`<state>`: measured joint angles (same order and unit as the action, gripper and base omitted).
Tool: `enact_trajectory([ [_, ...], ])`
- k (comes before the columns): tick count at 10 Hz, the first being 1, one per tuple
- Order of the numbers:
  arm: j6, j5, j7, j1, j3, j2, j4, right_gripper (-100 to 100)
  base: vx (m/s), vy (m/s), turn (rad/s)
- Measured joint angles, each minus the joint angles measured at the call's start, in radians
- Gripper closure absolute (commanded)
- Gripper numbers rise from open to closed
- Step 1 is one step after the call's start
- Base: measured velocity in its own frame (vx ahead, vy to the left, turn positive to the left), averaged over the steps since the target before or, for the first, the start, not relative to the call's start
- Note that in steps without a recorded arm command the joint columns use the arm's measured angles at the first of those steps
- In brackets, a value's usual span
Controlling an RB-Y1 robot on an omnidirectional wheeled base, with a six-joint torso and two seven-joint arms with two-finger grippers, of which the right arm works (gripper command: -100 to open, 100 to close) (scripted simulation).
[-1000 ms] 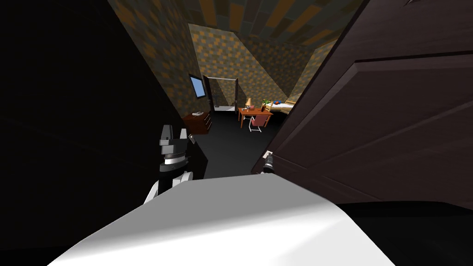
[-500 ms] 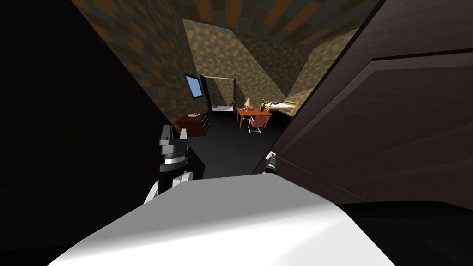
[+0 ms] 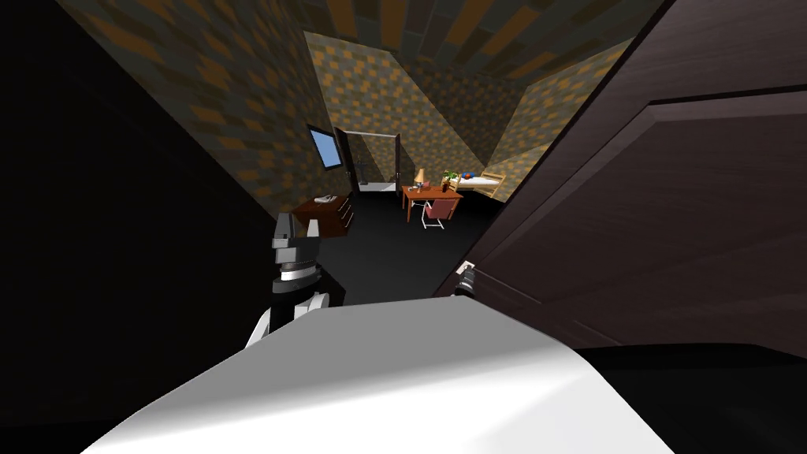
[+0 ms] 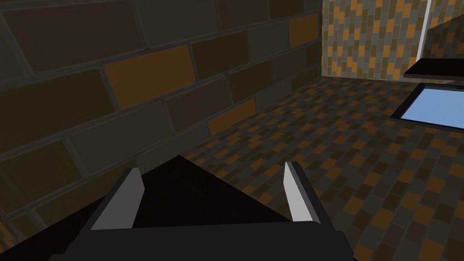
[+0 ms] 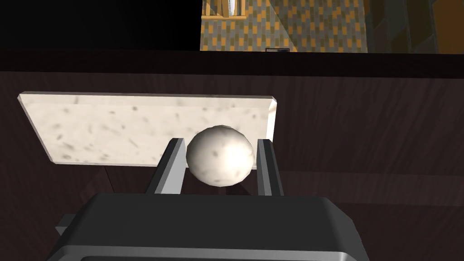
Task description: Push the door open
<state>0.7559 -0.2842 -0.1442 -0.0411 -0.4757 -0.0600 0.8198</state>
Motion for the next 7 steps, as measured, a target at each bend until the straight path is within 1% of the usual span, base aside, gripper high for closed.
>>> enact_trajectory([
  [1,-0.005,-0.006,-0.003,-0.005,-0.009,0.000,0.007,100,0.193,-0.051,-0.044],
  [2,0.002,-0.012,-0.005,0.003,-0.020,-0.006,-0.009,100,0.195,-0.078,-0.037],
  [4,0.007,-0.025,-0.010,-0.005,-0.040,-0.007,-0.001,100,0.208,-0.061,-0.040],
  [5,0.003,-0.032,-0.016,-0.008,-0.053,-0.005,0.007,100,0.188,-0.065,-0.057],
  [6,0.009,-0.040,-0.021,0.003,-0.066,-0.010,-0.009,100,0.197,-0.043,-0.035],
  [7,-0.003,-0.048,-0.029,-0.010,-0.080,-0.001,0.018,100,0.198,-0.036,-0.053],
])
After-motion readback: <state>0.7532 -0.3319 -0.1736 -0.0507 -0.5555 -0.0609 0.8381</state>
